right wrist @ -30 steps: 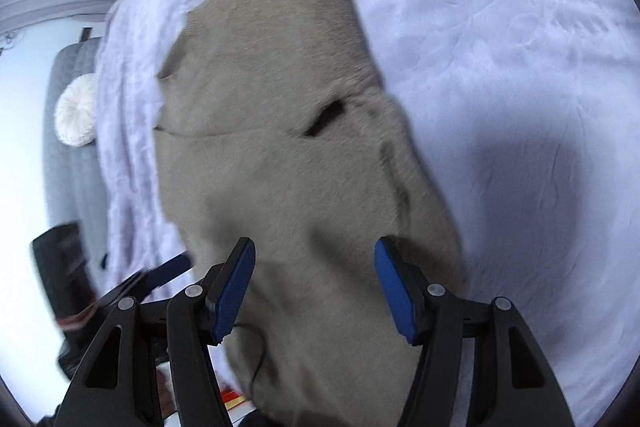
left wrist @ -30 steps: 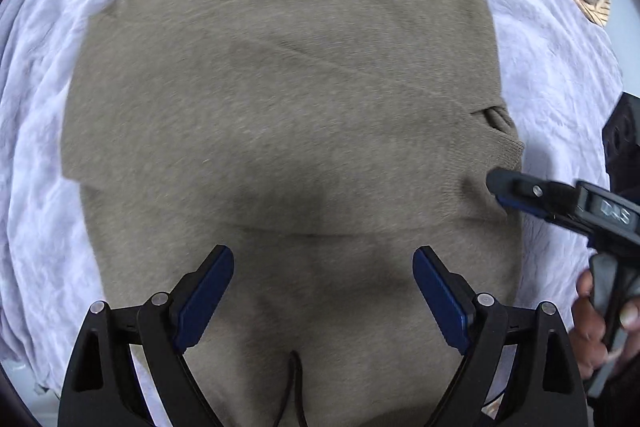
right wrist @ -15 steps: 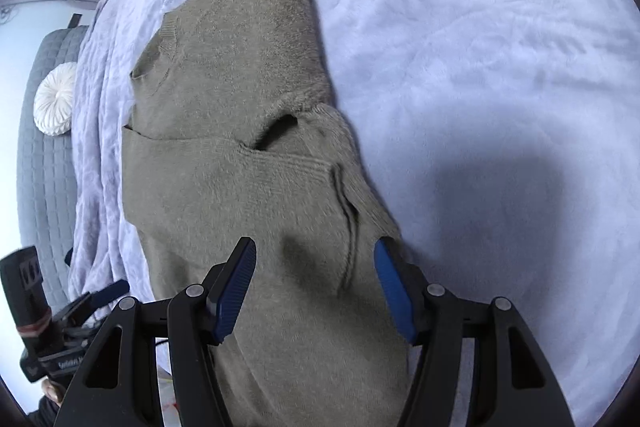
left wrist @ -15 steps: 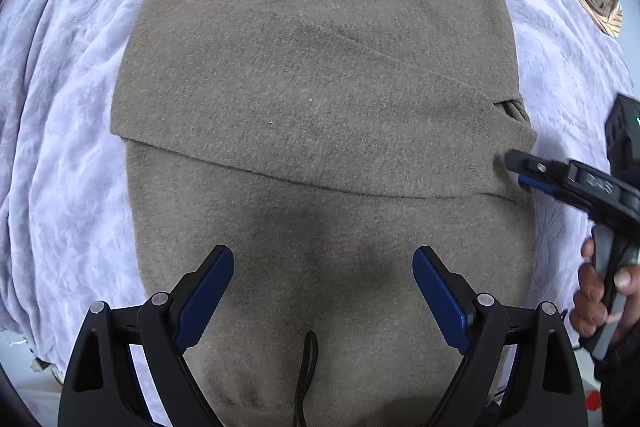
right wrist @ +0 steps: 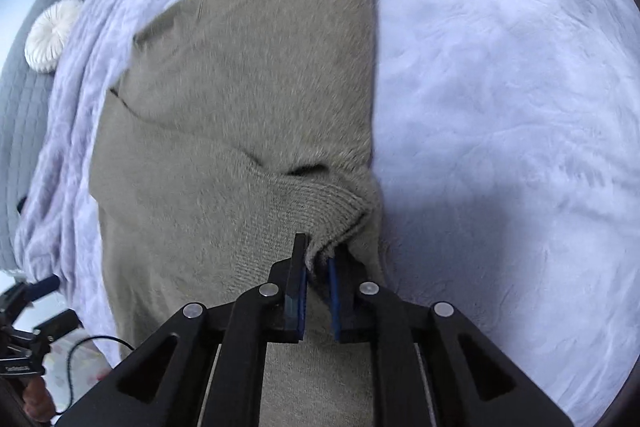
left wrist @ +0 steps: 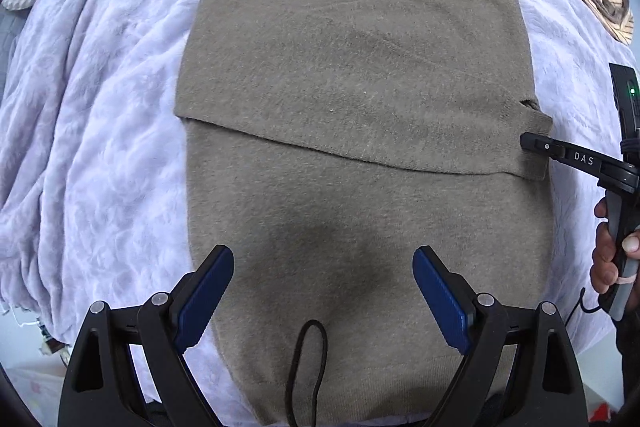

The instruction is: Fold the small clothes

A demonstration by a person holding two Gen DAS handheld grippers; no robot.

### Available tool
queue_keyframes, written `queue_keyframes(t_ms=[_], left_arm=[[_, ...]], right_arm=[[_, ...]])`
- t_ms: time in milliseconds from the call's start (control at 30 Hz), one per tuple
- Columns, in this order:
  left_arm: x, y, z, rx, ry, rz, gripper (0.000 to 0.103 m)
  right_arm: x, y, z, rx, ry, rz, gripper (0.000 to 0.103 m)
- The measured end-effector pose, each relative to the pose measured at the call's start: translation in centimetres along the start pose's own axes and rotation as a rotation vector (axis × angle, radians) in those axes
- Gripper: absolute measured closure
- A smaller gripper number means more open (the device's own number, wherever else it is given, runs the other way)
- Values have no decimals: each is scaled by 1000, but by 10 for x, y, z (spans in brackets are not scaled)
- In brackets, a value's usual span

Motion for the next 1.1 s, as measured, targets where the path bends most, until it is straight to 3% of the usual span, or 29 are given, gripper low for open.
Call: queue_keyframes(t_ms=[100,167,200,267,367,500,600,700,767,833,867,1000,1100], left_arm=[[-8,5,-8,24,43,22,11],[-13,3,-16,45,81,41,11],[-15,4,-18,53,92,47,11],[-18,1,-18,85,108,65,11],[-17,-4,-10,113,109,97,11],[-6,-10,29,118,5,97,11],[-14,-3,55,92,-38,134,11],[-44,9,90,97,-110,239,11],[-78,13,113,100,-155,321,11],[-113,6,121,88,-149,370,7],[-125,0,120,85,-129,377,0],[-165,-43,107,-25,-116,312,0],[-185,-78,91,-40,-103,269,0]], right_arm=[[-10,9,-23,-36,57,53,72],[-22,11,-42,-106,119,79,38],[-28,5,-49,-130,161,63,35],[-37,-18,-59,-176,222,-23,35],[-47,-63,-52,-222,227,-166,35],[-51,-105,-2,-282,89,-204,35],[-73,-121,19,-311,1,-213,35],[-111,-129,34,-338,-86,-245,36],[-144,-135,38,-428,-88,-318,35],[-171,-136,35,-473,-81,-356,34],[-181,-135,33,-481,-87,-356,33],[-220,-113,20,-468,-103,-266,29],[-234,-104,8,-455,-104,-203,28]])
Point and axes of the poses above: each gripper's, at about its wrist camera, not at the fingertips, and z roughly the way its jaws point, y to its right, x to its top, the point moved 1 cm from there along z, roughly the way its jaws point, and after that the axes turned 6 degrees about -x, right-handed, at the moved point
